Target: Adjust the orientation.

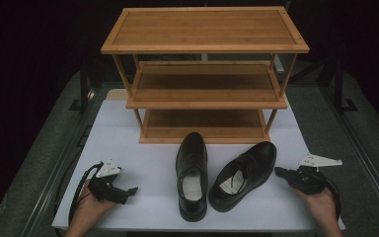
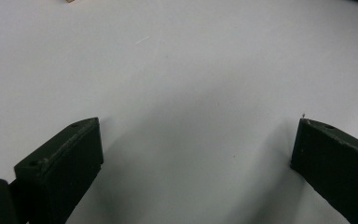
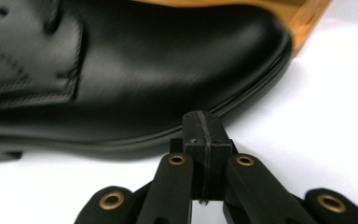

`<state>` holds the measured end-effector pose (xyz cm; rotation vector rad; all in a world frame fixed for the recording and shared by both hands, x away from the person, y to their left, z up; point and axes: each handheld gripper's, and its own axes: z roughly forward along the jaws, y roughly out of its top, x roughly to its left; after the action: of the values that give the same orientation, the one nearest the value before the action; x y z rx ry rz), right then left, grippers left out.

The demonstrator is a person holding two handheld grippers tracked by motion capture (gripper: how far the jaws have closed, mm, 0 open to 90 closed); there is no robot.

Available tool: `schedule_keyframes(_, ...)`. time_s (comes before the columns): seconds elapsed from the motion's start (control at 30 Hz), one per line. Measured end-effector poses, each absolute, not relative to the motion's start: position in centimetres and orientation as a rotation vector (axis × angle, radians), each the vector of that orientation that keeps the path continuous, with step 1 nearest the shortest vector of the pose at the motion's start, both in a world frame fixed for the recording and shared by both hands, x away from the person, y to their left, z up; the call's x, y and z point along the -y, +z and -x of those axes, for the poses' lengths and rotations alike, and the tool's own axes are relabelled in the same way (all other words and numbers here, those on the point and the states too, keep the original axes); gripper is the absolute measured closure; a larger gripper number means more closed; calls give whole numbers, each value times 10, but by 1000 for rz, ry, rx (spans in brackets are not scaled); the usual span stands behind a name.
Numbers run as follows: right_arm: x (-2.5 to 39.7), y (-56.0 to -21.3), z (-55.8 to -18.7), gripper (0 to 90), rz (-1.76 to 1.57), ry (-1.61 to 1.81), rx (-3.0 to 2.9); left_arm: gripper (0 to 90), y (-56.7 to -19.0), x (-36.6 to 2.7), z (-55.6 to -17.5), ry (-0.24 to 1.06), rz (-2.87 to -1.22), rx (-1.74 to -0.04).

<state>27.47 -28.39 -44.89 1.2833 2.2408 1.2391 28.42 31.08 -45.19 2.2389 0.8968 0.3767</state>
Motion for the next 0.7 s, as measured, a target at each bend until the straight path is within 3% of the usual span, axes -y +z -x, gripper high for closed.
schedule_keyframes(0.7,272,-454,-284,900,-1276,1221,-2277,13,-452,-311,-284,376,-2239,-897)
